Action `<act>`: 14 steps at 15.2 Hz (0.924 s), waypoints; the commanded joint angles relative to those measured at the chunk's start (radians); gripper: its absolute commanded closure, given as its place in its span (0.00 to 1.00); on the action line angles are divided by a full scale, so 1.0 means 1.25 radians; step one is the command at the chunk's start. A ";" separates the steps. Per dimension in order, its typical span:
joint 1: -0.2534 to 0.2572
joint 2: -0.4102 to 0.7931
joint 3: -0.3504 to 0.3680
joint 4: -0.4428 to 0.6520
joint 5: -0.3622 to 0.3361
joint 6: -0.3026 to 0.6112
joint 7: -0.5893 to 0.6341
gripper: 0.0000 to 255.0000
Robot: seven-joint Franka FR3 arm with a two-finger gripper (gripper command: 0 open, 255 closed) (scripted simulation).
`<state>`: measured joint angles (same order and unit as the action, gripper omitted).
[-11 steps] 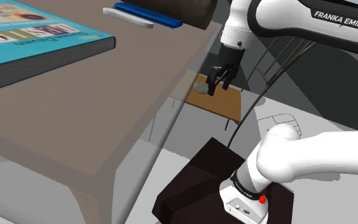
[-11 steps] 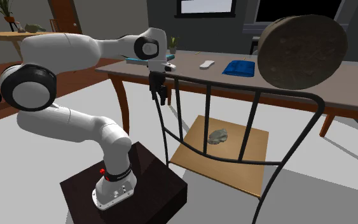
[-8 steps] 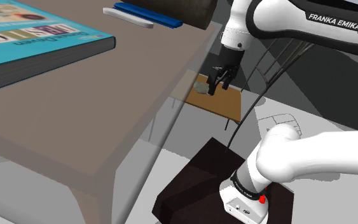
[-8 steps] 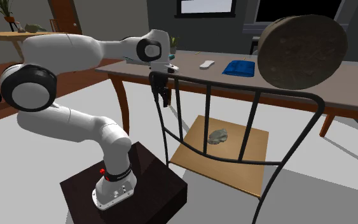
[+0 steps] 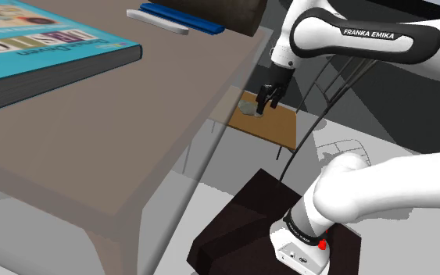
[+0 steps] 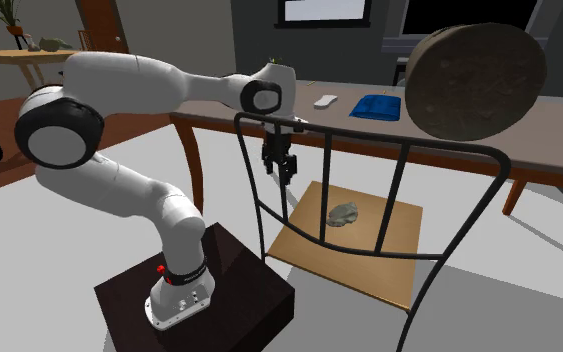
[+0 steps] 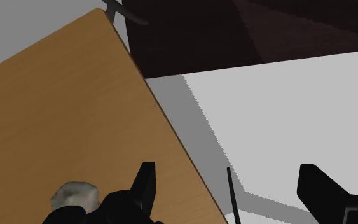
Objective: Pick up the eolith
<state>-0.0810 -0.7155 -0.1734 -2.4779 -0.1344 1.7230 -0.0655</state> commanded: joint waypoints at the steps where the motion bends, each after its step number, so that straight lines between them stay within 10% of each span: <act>1: -0.009 0.030 -0.039 0.000 -0.019 0.041 -0.044 0.00; 14: -0.004 0.354 -0.276 0.141 0.011 0.265 -0.340 0.00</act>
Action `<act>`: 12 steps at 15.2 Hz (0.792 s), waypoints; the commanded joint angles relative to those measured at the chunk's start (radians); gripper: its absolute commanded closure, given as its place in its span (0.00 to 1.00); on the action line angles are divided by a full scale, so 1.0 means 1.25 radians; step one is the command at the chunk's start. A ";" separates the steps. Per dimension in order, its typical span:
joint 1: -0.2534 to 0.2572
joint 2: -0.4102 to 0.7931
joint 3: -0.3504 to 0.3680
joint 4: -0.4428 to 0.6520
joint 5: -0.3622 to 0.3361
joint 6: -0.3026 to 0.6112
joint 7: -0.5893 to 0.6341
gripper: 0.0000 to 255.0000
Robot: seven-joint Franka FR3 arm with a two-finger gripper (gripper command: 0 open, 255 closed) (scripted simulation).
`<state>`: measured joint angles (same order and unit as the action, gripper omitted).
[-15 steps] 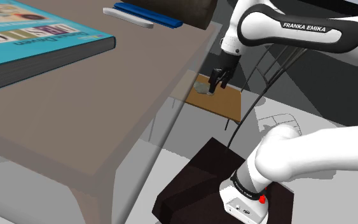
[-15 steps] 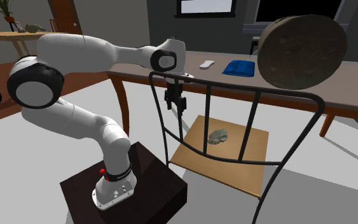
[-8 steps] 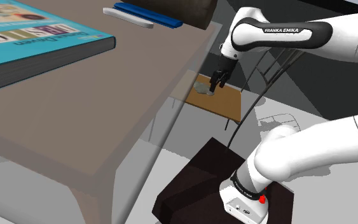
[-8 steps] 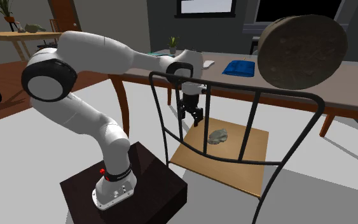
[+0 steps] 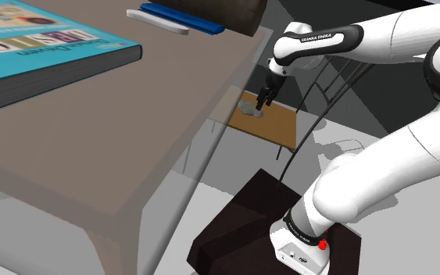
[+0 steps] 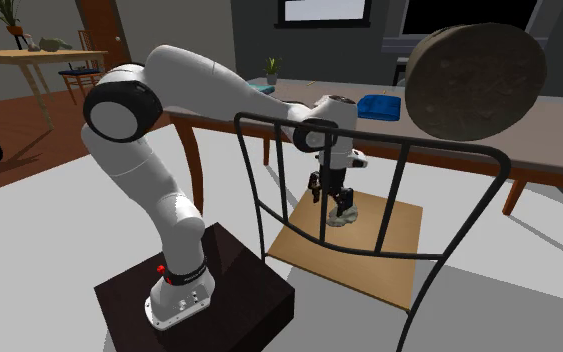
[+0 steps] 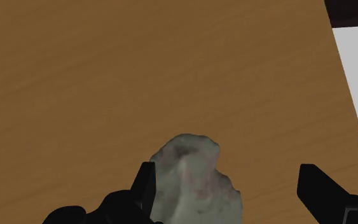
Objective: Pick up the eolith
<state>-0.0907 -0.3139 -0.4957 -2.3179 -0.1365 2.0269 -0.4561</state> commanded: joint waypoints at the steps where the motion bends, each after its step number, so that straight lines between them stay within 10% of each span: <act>1: 0.006 0.064 -0.035 0.031 0.029 0.034 -0.055 0.00; 11: 0.009 0.116 -0.051 -0.011 0.054 0.124 -0.082 0.00; 12: 0.009 0.117 -0.051 -0.009 0.054 0.123 -0.082 1.00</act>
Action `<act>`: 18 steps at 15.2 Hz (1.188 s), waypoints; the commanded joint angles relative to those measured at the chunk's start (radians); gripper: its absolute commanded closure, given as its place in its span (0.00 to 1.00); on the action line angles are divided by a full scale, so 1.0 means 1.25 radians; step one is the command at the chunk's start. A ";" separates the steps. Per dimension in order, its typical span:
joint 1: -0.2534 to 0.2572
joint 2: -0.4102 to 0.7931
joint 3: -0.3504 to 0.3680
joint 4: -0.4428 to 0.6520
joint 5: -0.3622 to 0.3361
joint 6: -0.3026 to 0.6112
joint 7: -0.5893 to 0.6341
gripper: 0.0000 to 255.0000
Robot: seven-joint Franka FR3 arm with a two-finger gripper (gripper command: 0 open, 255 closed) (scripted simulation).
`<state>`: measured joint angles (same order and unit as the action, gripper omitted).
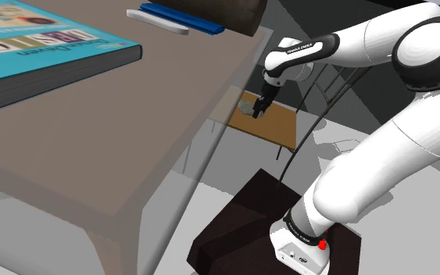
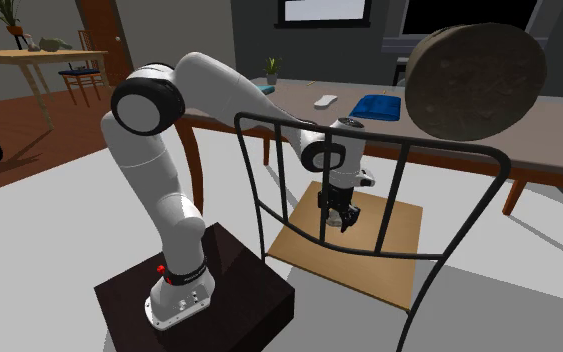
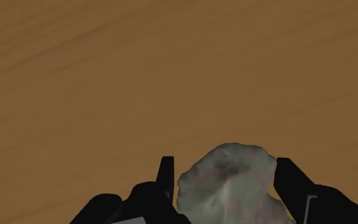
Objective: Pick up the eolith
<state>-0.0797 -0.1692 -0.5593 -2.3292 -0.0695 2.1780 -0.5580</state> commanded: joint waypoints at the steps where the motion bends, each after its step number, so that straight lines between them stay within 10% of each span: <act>1: 0.000 0.001 0.000 -0.001 0.001 0.002 -0.001 1.00; 18: -0.003 -0.047 0.014 0.057 -0.020 -0.099 0.019 1.00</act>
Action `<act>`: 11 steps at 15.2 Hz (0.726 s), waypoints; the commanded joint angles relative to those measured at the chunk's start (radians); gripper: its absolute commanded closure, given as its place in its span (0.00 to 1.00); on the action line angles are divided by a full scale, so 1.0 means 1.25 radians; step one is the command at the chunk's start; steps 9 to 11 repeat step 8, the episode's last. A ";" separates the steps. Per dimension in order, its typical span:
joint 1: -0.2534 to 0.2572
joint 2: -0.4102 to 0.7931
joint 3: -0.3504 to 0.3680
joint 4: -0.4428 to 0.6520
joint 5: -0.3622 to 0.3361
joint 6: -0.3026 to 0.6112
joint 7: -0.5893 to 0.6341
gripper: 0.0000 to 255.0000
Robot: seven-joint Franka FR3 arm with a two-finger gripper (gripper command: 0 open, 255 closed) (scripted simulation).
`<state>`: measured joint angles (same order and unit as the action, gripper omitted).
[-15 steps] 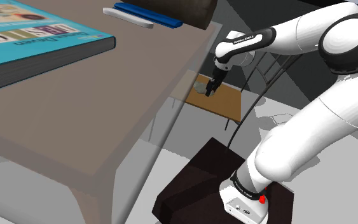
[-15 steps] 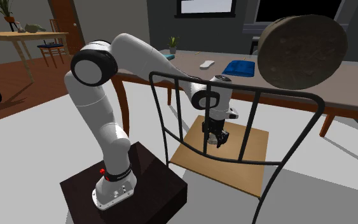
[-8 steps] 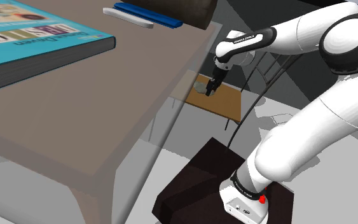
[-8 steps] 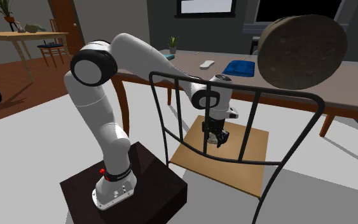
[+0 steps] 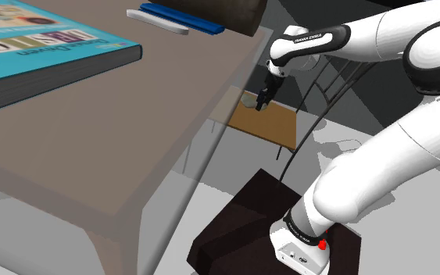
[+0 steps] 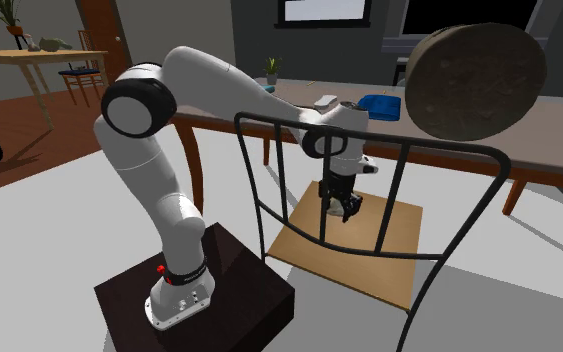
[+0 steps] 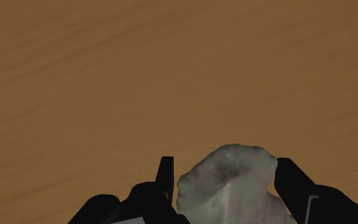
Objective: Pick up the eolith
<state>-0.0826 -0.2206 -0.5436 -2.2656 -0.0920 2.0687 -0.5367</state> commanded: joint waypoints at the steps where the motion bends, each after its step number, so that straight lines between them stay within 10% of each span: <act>1: -0.001 -0.010 0.003 0.014 -0.004 -0.022 0.003 1.00; 11: -0.001 -0.027 0.011 0.054 -0.009 -0.079 0.010 1.00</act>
